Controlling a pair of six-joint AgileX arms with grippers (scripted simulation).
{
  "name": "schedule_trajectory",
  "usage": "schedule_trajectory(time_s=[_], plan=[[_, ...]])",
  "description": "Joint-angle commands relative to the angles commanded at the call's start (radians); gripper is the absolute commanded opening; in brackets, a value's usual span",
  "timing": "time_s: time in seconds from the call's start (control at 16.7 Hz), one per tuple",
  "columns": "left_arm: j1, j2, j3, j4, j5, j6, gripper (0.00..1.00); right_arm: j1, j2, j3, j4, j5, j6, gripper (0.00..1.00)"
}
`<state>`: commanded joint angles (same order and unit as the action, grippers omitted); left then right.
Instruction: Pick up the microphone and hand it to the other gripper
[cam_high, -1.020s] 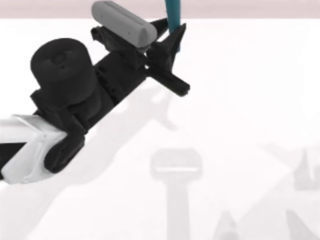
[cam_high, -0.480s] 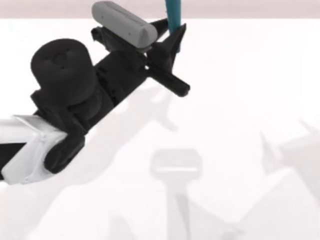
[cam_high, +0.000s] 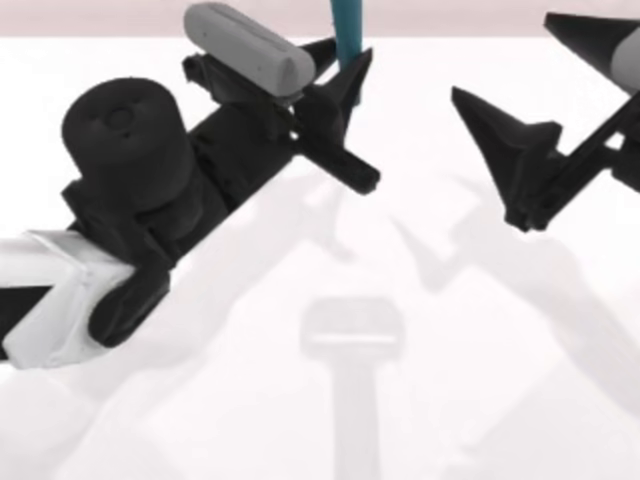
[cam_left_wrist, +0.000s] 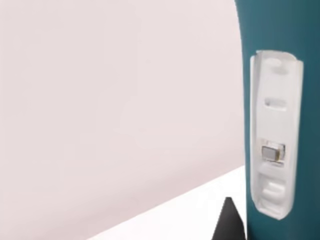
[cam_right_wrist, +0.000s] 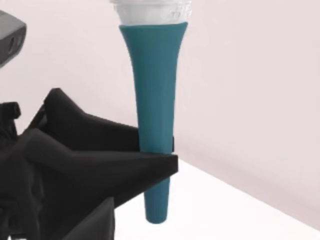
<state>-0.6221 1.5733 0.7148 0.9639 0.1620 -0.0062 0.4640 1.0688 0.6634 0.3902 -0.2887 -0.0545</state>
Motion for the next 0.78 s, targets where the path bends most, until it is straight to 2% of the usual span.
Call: schedule_trajectory(time_s=[0.18, 0.3, 0.6, 0.78], plan=[[0.0, 0.0, 0.0, 0.0, 0.0, 0.0, 0.0, 0.052, 0.117, 0.071, 0.039, -0.032, -0.007, 1.0], [0.0, 0.0, 0.0, 0.0, 0.0, 0.0, 0.0, 0.066, 0.149, 0.088, 0.048, -0.04, -0.008, 1.0], [0.0, 0.0, 0.0, 0.0, 0.0, 0.0, 0.0, 0.063, 0.15, 0.088, 0.047, -0.039, -0.008, 1.0], [0.0, 0.0, 0.0, 0.0, 0.0, 0.0, 0.0, 0.084, 0.221, 0.151, 0.064, -0.021, -0.007, 1.0]])
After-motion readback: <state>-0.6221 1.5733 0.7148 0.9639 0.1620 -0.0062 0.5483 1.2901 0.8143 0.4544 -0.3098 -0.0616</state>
